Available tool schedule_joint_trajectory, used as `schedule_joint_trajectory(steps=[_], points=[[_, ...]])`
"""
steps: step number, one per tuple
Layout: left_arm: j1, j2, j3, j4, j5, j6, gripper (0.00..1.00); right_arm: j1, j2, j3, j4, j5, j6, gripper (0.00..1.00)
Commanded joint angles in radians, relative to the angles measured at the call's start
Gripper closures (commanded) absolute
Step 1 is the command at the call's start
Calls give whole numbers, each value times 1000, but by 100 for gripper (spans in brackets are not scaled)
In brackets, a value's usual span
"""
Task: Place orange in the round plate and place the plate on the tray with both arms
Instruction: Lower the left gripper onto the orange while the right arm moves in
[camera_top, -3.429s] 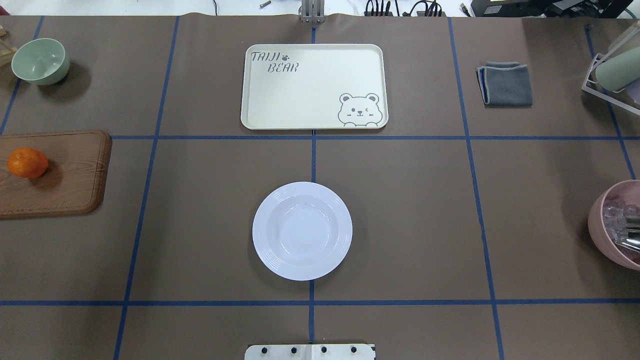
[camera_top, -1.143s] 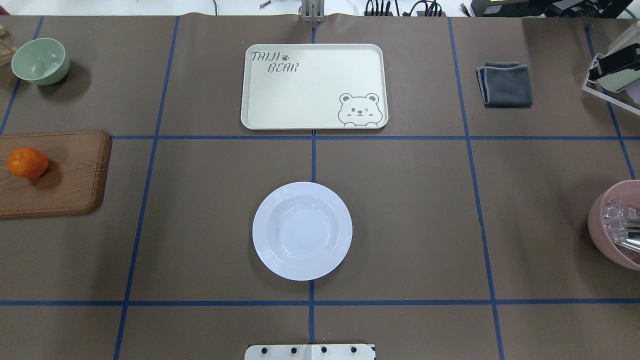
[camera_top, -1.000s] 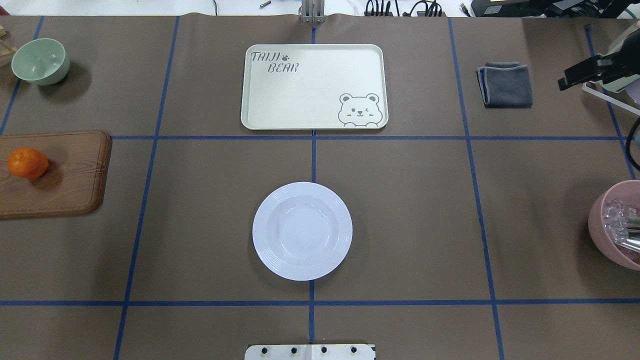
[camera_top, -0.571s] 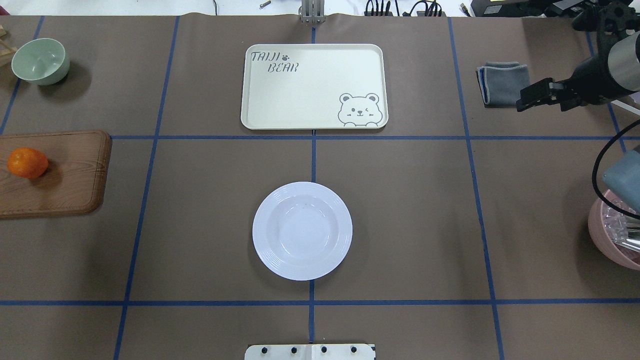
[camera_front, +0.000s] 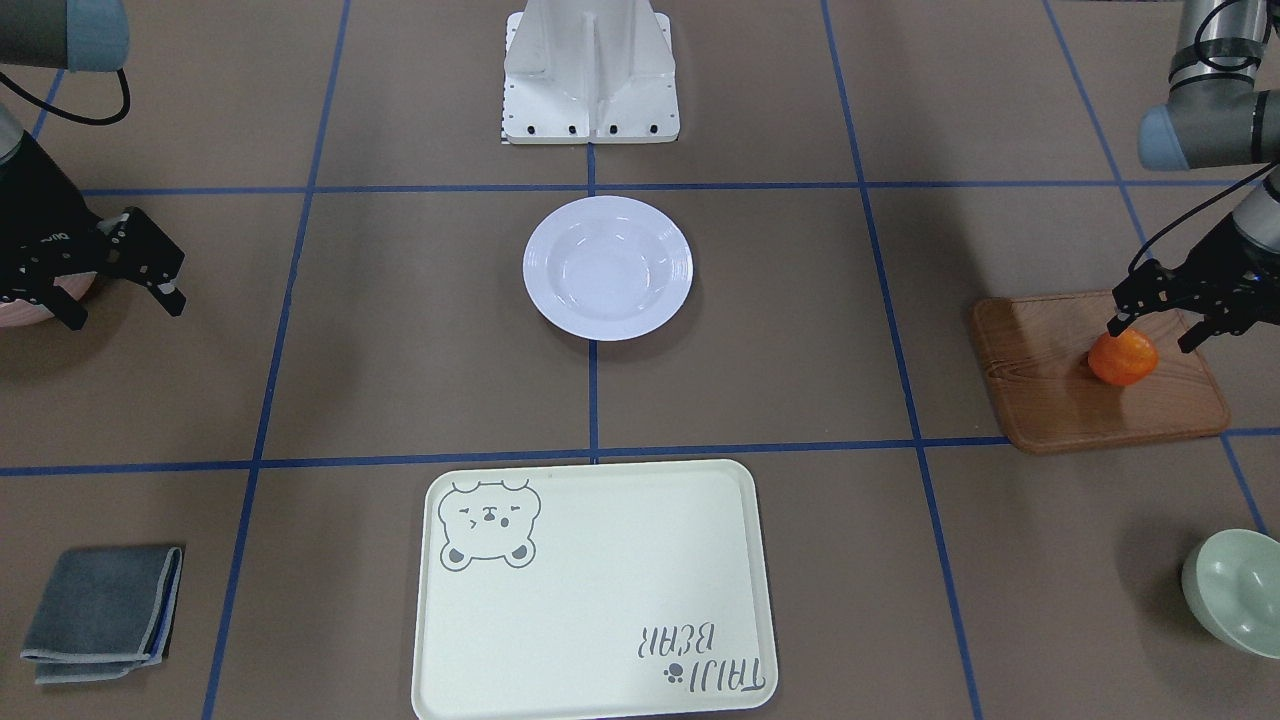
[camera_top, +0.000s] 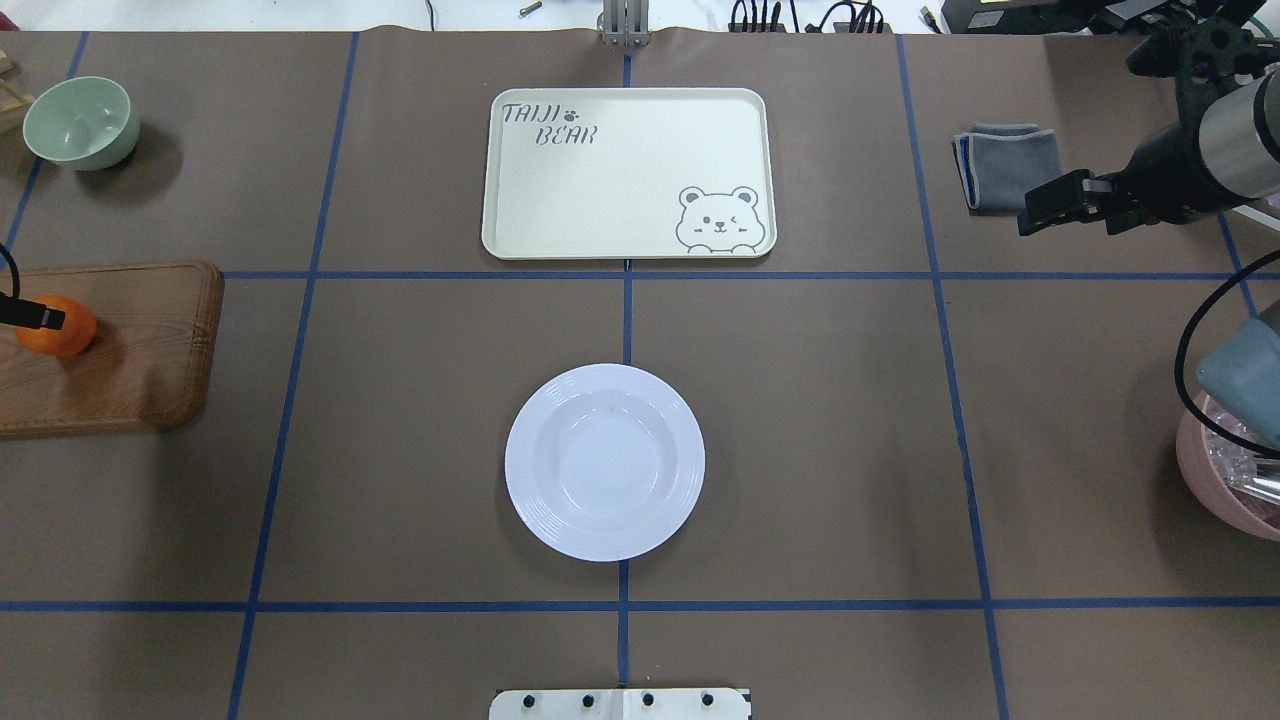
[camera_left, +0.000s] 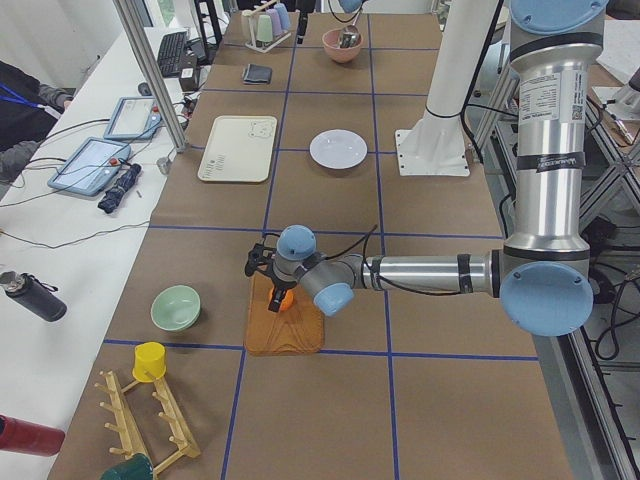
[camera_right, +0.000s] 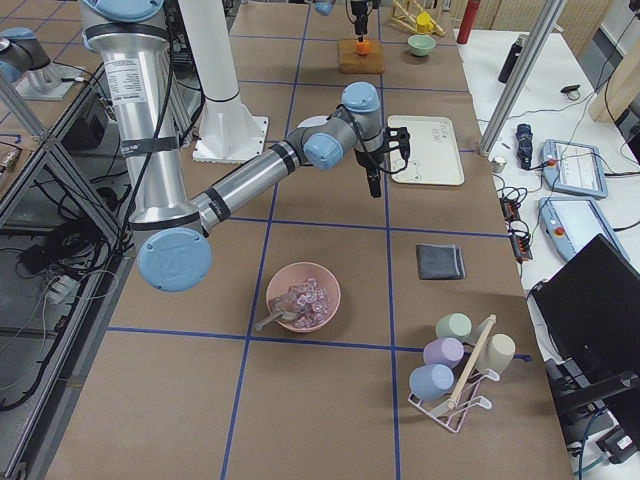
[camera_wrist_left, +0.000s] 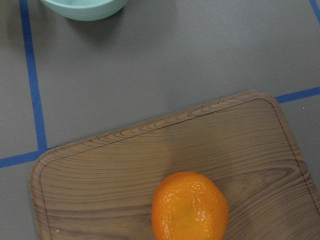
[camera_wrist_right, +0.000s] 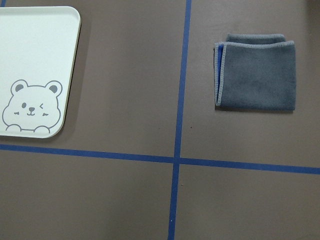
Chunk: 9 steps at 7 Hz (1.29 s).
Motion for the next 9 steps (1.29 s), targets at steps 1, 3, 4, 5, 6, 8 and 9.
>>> schedule_joint_trajectory(steps=[1, 3, 4, 5, 6, 8, 9], points=[[22, -37, 62, -12, 21, -15, 2, -6, -1, 0, 0, -10, 0, 0], [30, -48, 81, -12, 23, -13, 2, -10, 1, -1, 0, -11, 2, 0], [42, -48, 80, -15, 21, -13, 2, -13, 1, -3, -1, -11, 2, 0], [68, -44, 87, -45, 23, -18, 15, -15, 1, -4, -1, -23, 0, 0], [68, -40, 92, -58, 21, -18, 68, -18, 1, -7, -1, -27, 2, 0], [61, -31, 42, -61, -26, -22, 100, -18, 5, -9, -1, -25, 0, 0], [38, -43, -23, 3, -63, -33, 100, -18, 10, -9, -1, -24, 2, 0]])
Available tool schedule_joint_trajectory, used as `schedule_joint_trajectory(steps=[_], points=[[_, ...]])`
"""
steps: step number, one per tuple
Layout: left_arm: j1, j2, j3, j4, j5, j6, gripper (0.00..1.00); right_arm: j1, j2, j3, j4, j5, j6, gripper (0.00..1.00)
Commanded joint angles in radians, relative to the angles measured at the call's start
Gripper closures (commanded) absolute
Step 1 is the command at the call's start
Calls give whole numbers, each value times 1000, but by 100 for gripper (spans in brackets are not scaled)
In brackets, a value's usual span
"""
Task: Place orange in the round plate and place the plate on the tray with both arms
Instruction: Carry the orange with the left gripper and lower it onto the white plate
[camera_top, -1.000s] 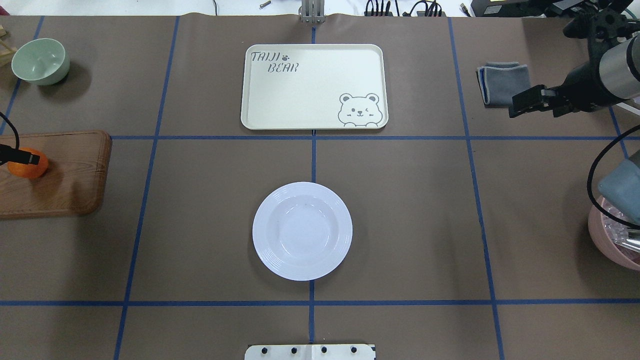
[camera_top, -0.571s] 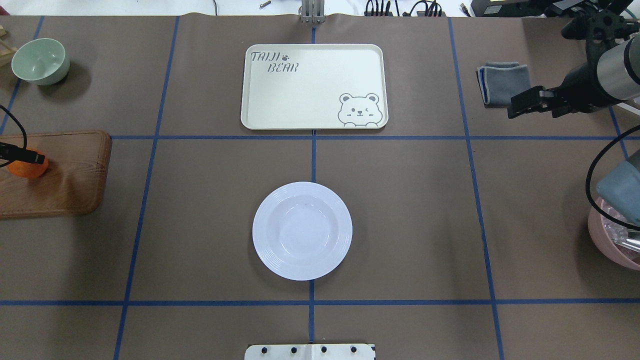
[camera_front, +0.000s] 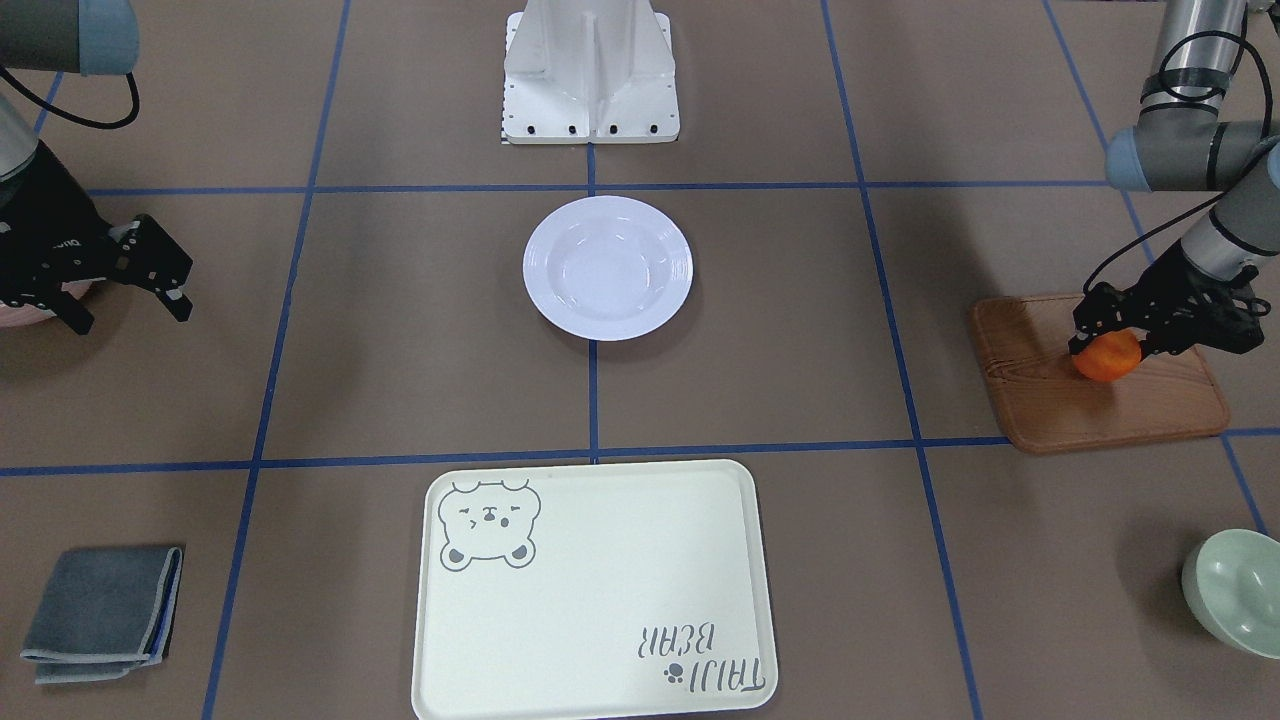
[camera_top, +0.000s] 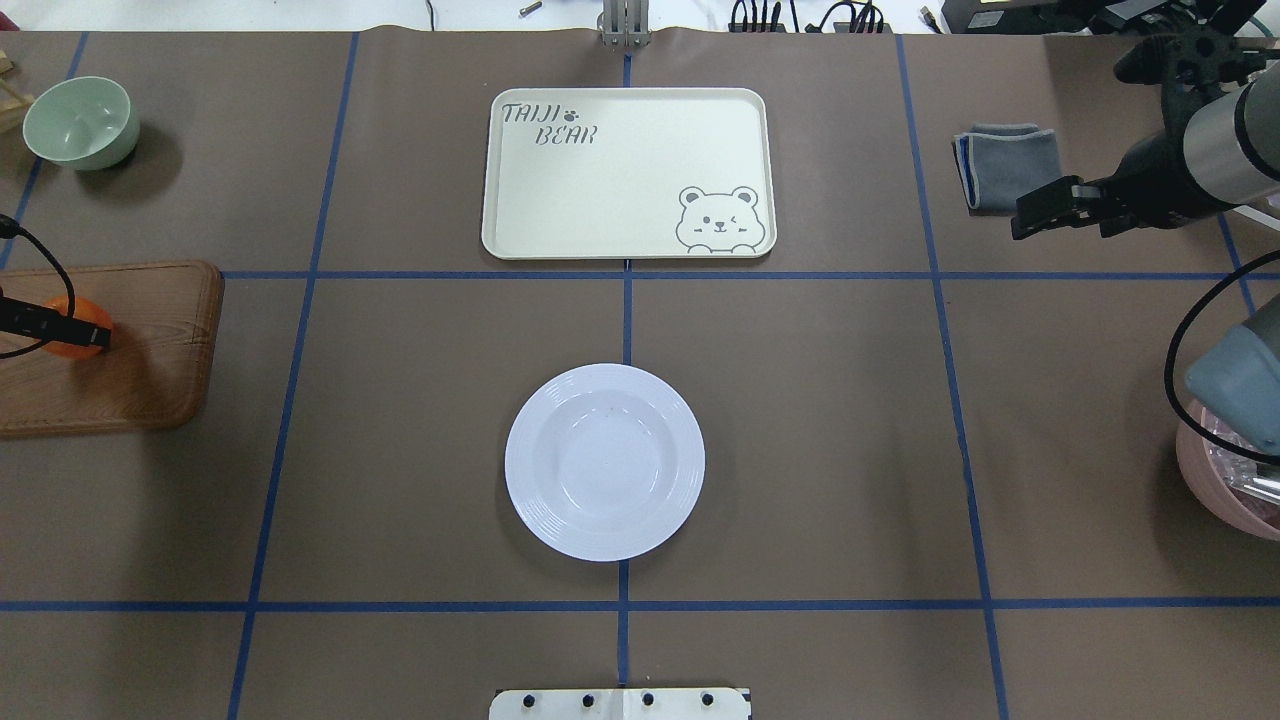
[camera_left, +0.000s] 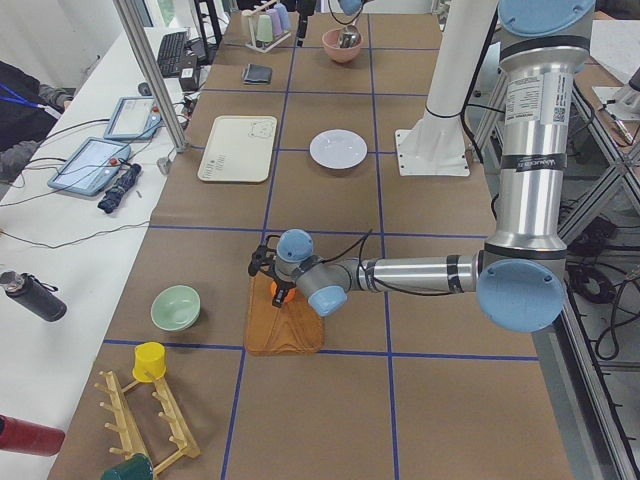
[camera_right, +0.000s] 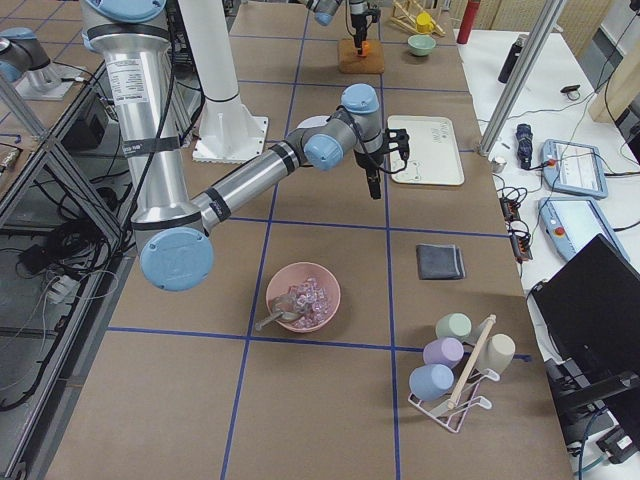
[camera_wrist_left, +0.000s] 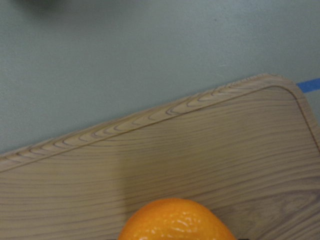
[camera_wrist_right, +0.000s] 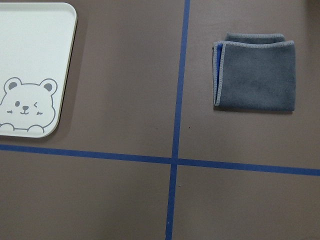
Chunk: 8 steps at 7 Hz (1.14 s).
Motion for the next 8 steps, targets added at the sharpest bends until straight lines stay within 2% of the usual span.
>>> schedule_joint_trajectory(steps=[1, 2, 3, 4, 5, 6, 7, 8], points=[[-23, -16, -195, 187, -33, -87, 100, -2, 6, -1, 5, 3, 1, 0], [-18, -56, -343, 365, -27, -182, 100, -2, 8, -1, 9, 8, 3, 0], [24, -131, -438, 497, -1, -280, 100, -5, 12, 1, 15, 9, 57, 0], [113, -194, -485, 568, 43, -398, 100, -23, 38, 4, 24, 6, 135, 0], [209, -295, -487, 634, 119, -516, 100, -40, 55, 5, 56, 2, 229, 0], [324, -431, -482, 779, 217, -628, 100, -55, 63, 8, 101, -2, 351, 0], [436, -561, -473, 940, 328, -708, 100, -84, 62, 19, 153, -38, 466, 0], [524, -616, -447, 995, 412, -786, 100, -130, 62, 31, 169, -101, 559, 0]])
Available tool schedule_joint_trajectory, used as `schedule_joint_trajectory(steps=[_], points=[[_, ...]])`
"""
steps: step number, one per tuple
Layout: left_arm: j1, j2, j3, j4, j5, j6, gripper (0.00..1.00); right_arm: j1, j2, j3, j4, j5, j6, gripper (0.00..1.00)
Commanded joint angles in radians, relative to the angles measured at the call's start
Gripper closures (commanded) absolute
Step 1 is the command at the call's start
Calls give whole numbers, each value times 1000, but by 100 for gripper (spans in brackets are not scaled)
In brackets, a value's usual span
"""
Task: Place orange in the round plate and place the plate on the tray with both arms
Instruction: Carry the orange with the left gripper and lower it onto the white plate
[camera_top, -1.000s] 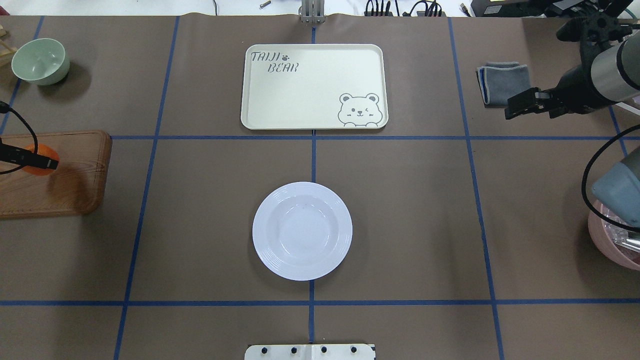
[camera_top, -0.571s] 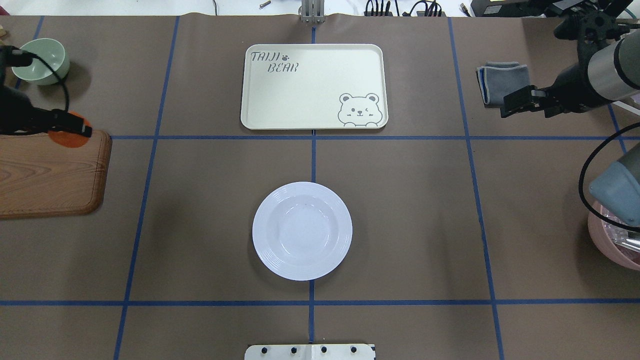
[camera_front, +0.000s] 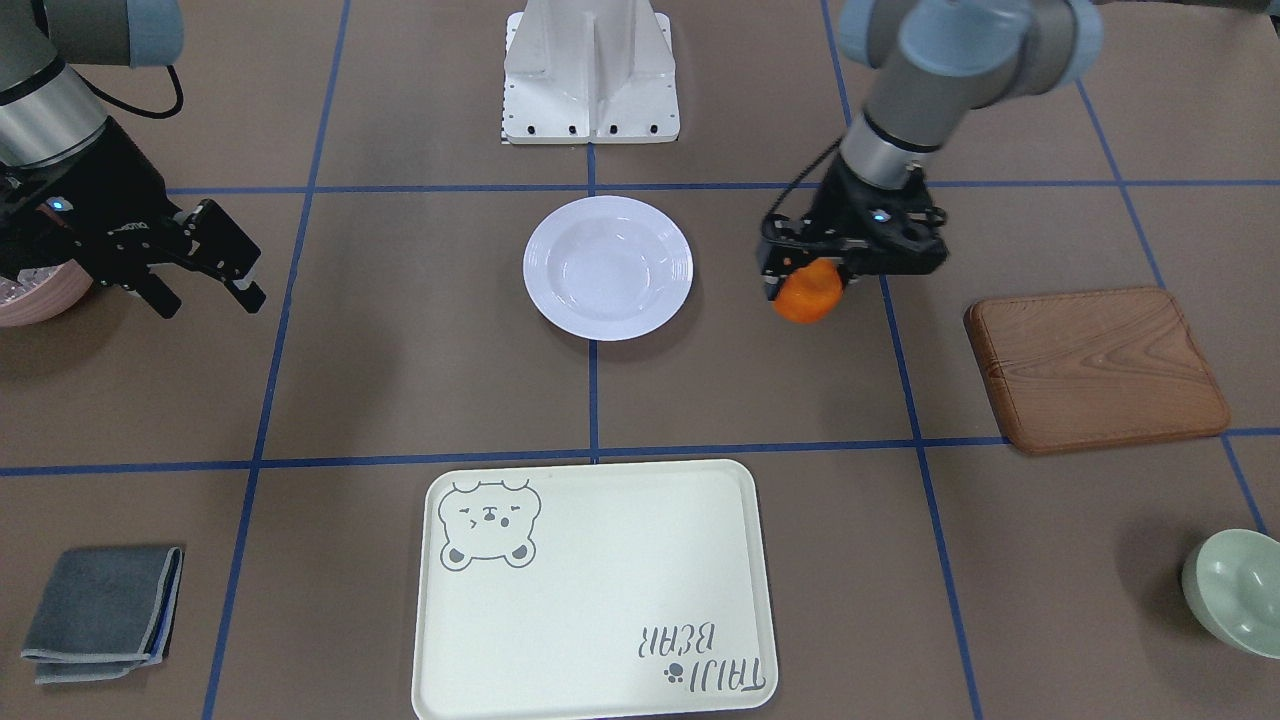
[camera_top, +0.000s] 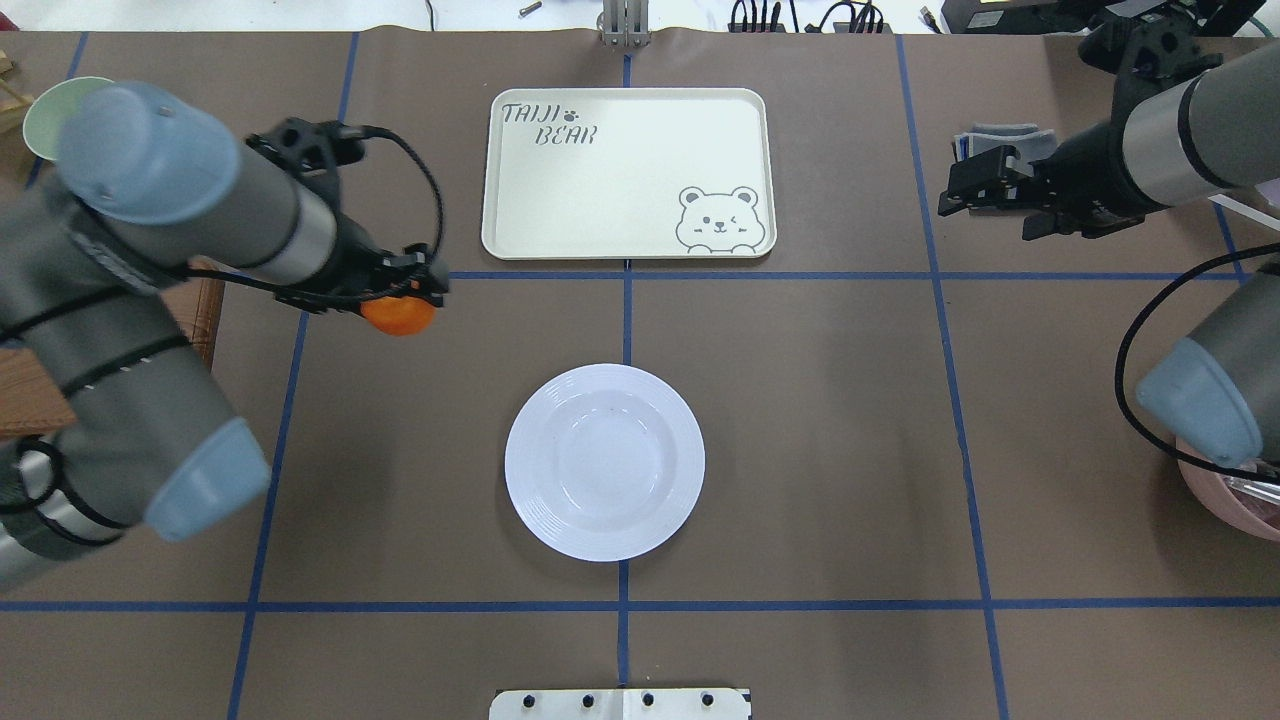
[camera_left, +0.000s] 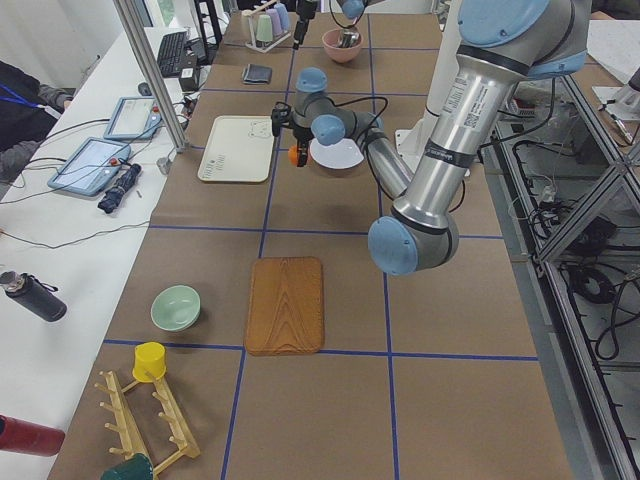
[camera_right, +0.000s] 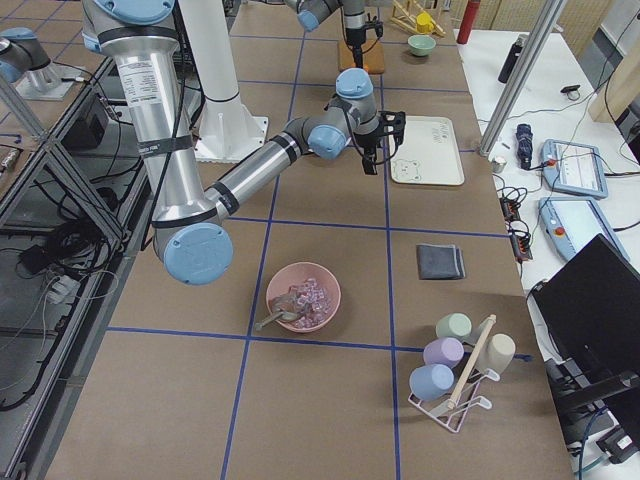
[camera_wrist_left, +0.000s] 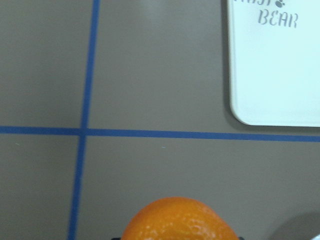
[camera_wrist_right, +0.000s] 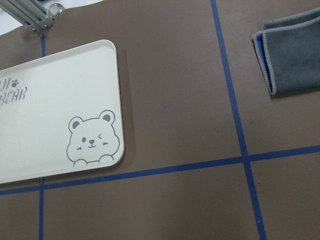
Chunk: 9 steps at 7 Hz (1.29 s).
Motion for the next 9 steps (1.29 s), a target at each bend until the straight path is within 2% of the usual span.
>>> schedule_joint_trajectory(steps=[1, 2, 4, 5, 6, 7, 8, 9], points=[[189, -148, 80, 118, 166, -167, 100, -86, 0, 35, 42, -108, 214, 1], [247, -195, 143, 116, 221, -222, 100, -121, -11, 75, 47, -128, 298, 1], [327, -281, 247, 106, 281, -289, 100, -242, -17, 86, 96, -269, 389, 1], [346, -283, 277, 64, 298, -289, 100, -267, -17, 88, 101, -282, 405, 1], [346, -285, 321, 15, 300, -287, 90, -279, -14, 92, 101, -290, 405, 0], [346, -285, 346, -8, 303, -283, 68, -298, -15, 95, 123, -293, 406, 0], [346, -285, 344, -8, 307, -281, 32, -311, -15, 95, 130, -294, 406, 0], [346, -283, 334, -7, 307, -268, 3, -316, -15, 97, 136, -293, 406, 0]])
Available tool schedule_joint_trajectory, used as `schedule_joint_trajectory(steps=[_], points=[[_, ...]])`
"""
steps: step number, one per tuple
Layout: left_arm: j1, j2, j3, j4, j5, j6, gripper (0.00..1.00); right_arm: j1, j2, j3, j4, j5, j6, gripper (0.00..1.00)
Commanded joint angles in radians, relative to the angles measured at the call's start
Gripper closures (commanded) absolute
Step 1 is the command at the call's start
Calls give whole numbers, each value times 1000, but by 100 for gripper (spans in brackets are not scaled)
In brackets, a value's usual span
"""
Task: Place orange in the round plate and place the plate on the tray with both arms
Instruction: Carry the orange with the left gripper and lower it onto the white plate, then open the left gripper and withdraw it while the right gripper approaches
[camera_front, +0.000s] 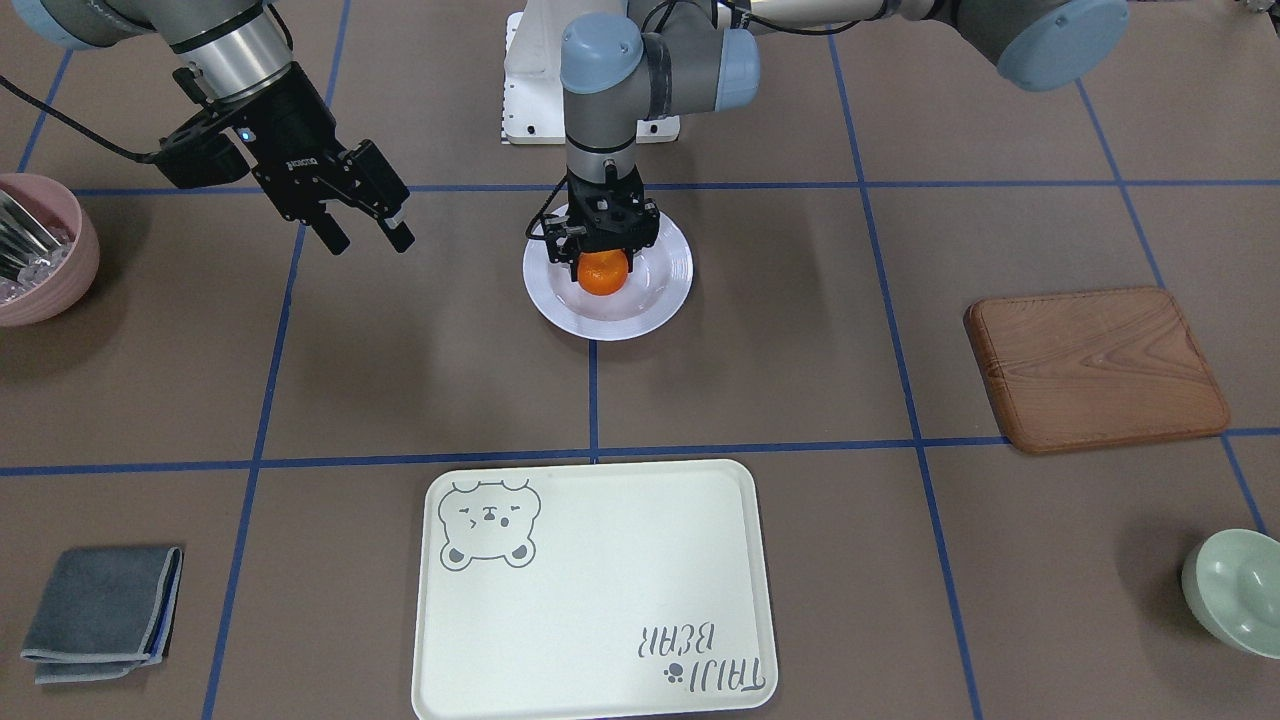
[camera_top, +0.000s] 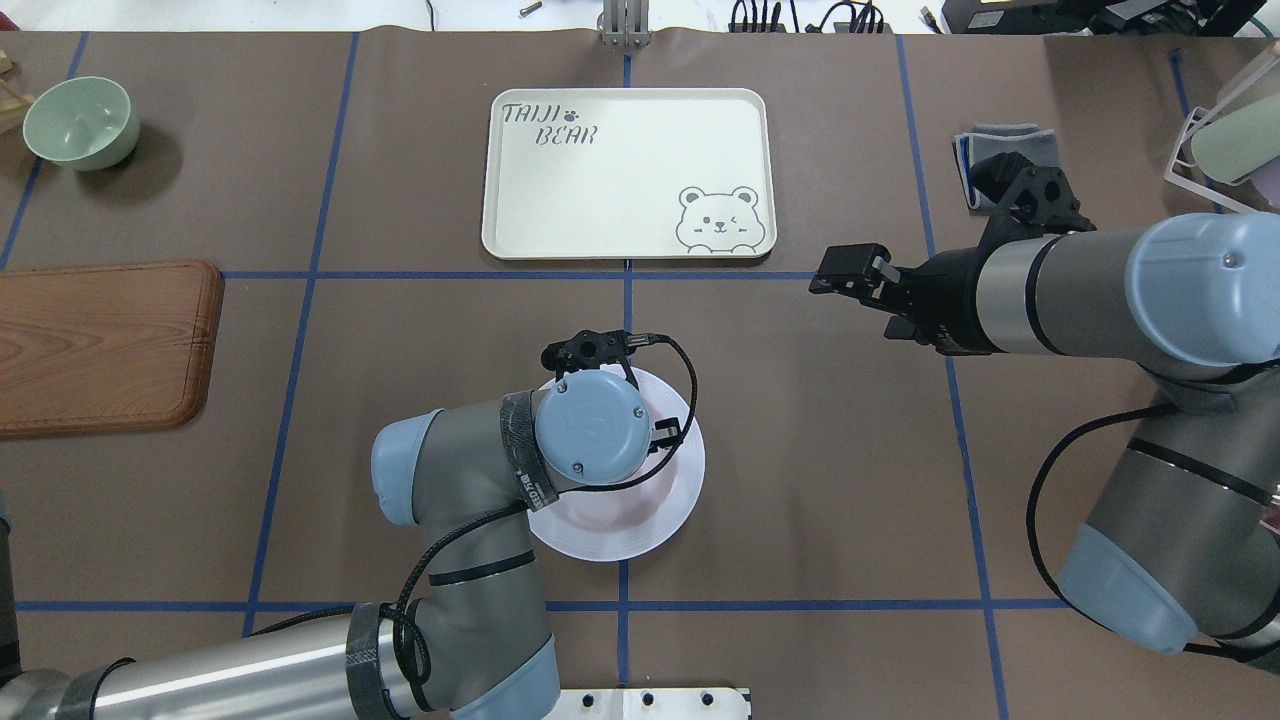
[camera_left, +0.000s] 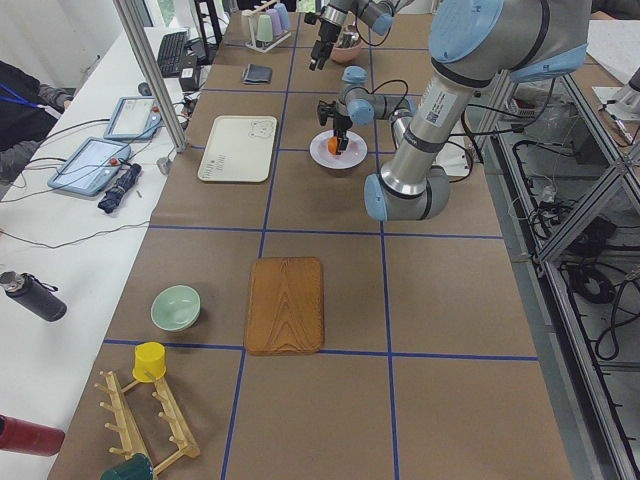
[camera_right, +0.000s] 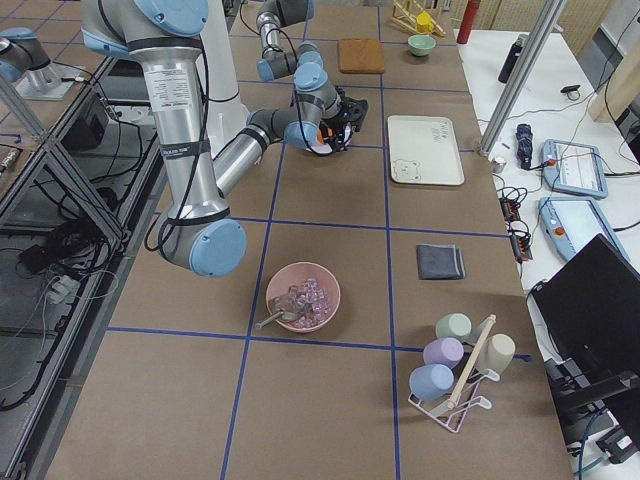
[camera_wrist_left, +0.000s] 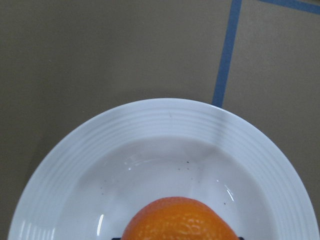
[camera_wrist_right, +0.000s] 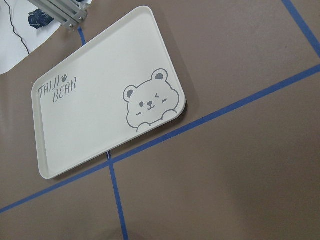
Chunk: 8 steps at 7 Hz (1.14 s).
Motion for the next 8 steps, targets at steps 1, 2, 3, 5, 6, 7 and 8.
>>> schedule_joint_trajectory(steps=[1, 2, 3, 5, 6, 7, 8], points=[[-2, 2, -28, -2, 4, 41, 2, -20, 1, 2, 9, -2, 1, 0], [-25, 13, -110, 10, -5, 106, 2, -43, 0, 2, 20, -23, 4, 0], [-76, 80, -217, 47, -24, 182, 2, -93, -2, 2, 53, -92, 42, 0], [-328, 248, -316, 110, -250, 392, 2, -257, 0, 2, 66, -327, 170, 1], [-417, 310, -312, 112, -265, 516, 2, -347, 1, 2, 67, -455, 238, 1], [-509, 365, -307, 113, -286, 652, 2, -441, 4, 0, 67, -588, 354, 2], [-612, 404, -282, 115, -383, 835, 2, -504, 6, -3, 69, -671, 461, 2]])
